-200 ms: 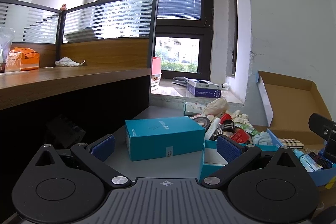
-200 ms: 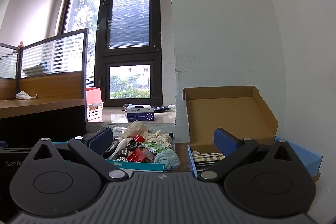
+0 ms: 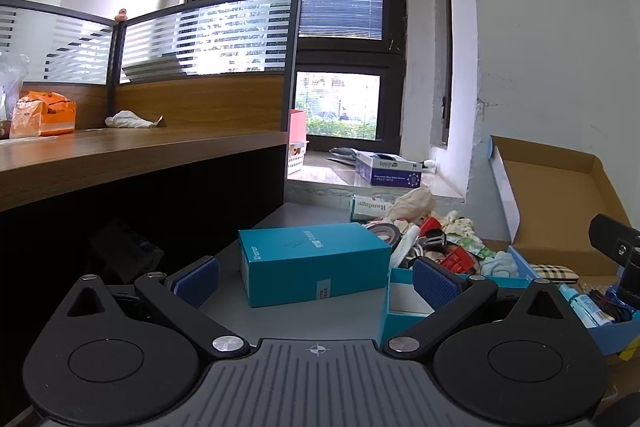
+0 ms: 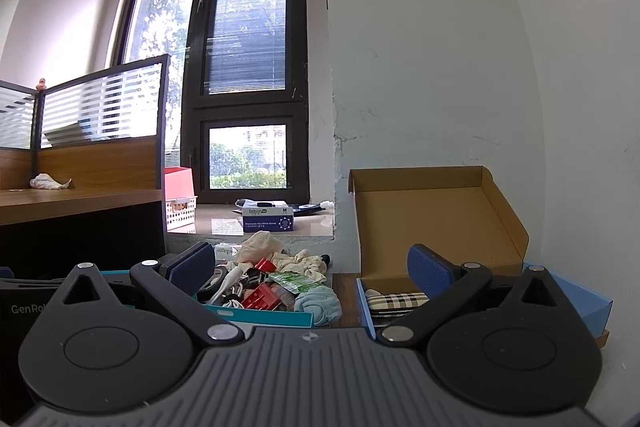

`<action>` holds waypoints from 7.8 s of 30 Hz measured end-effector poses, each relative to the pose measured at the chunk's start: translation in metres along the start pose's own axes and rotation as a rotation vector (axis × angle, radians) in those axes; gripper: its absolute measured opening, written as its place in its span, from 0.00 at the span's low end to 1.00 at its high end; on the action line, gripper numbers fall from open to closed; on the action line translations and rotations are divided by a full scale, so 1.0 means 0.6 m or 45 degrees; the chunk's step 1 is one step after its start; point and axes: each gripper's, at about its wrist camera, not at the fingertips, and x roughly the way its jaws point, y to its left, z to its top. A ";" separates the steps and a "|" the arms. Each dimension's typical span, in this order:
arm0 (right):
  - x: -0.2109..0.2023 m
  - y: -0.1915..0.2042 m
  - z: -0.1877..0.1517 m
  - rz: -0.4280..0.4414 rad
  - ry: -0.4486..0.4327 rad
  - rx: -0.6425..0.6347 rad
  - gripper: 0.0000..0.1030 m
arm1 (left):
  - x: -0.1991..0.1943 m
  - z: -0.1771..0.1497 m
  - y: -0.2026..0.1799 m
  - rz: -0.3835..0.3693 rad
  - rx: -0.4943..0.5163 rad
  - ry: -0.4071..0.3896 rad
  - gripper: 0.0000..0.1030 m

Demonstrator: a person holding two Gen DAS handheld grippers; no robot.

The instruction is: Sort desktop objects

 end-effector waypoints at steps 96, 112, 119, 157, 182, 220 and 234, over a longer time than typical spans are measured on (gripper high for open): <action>0.024 0.009 0.003 0.049 0.036 -0.075 1.00 | 0.028 0.009 0.007 -0.008 0.064 0.041 1.00; 0.133 -0.032 0.067 0.125 0.126 -0.100 1.00 | 0.145 0.072 0.010 -0.274 0.086 0.287 1.00; 0.209 -0.062 0.088 0.191 0.232 -0.022 1.00 | 0.168 0.084 0.009 -0.334 0.018 0.367 1.00; 0.619 -0.185 -0.085 0.478 1.050 0.728 0.10 | 0.235 0.083 -0.007 -0.323 -0.046 0.448 1.00; 0.560 -0.129 0.114 0.679 0.770 0.625 0.01 | 0.197 0.097 0.030 -0.377 -0.111 0.385 1.00; 0.597 -0.221 -0.083 0.520 1.039 1.131 0.05 | 0.185 0.093 0.005 -0.369 -0.030 0.398 1.00; 0.546 -0.173 0.056 0.692 0.869 0.986 0.04 | 0.162 0.095 0.028 -0.408 -0.083 0.363 1.00</action>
